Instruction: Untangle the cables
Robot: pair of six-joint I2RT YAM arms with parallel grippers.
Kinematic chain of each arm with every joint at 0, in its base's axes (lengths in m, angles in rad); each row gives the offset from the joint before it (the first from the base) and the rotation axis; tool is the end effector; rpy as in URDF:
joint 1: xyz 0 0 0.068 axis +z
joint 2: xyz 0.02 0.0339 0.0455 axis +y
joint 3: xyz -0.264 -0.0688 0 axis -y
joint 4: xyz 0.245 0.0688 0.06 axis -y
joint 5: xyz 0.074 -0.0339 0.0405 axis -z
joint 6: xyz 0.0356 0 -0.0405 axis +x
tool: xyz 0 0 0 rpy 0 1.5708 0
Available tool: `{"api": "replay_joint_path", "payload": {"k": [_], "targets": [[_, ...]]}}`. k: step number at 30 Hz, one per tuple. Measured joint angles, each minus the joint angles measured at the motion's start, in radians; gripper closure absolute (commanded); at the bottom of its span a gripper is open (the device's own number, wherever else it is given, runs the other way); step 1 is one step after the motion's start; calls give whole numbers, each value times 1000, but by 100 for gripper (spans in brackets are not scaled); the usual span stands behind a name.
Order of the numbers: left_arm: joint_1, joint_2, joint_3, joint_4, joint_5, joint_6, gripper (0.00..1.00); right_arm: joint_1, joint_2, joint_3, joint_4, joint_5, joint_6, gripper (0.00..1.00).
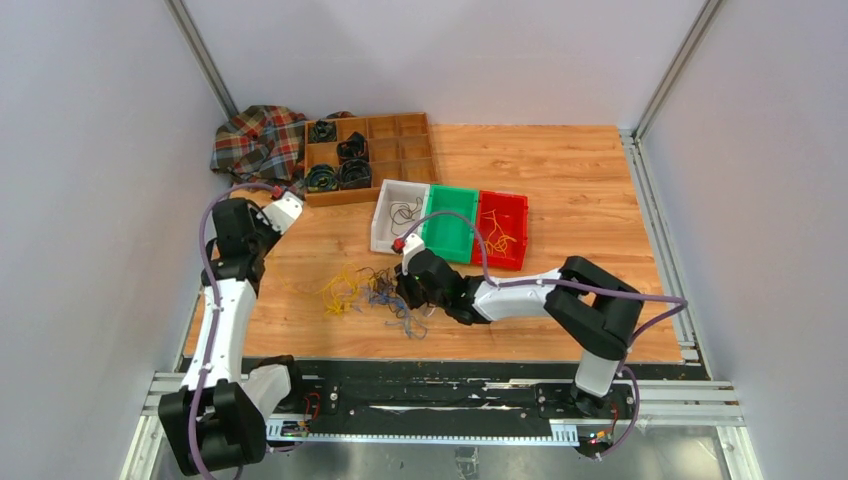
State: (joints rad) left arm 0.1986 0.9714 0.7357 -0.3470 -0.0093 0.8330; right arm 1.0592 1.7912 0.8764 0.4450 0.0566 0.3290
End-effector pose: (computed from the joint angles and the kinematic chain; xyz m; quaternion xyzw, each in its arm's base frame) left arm 0.2105 0.0427 0.2723 0.2725 0.8372 0.2374 0.4105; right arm 0.1841 0.3237 0.1640 -0.2903 0.8011 0.3160 0.4173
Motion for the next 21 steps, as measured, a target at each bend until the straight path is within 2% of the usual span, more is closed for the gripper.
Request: {"api": "replay_joint_path", "payload": {"k": [3, 4, 5, 9, 14, 18, 21], "targets": [[2, 16, -22, -3, 51, 29, 24, 0, -50, -4, -68, 73, 13, 99], [2, 17, -29, -10, 70, 47, 13, -1, -77, -14, -78, 94, 19, 99], [2, 19, -31, -28, 93, 72, 8, -2, -102, -28, -80, 108, 22, 99], [-19, 33, -17, -203, 235, 180, 4, -6, -174, -74, -79, 136, 31, 99], [-179, 34, 0, -406, 364, 293, 6, -7, -177, -77, -81, 138, 41, 99], [-255, 81, 7, -437, 394, 288, 12, -7, -177, -79, -81, 140, 46, 99], [-261, 181, 45, -402, 388, 241, 14, -7, -192, -97, -85, 154, 50, 99]]}}
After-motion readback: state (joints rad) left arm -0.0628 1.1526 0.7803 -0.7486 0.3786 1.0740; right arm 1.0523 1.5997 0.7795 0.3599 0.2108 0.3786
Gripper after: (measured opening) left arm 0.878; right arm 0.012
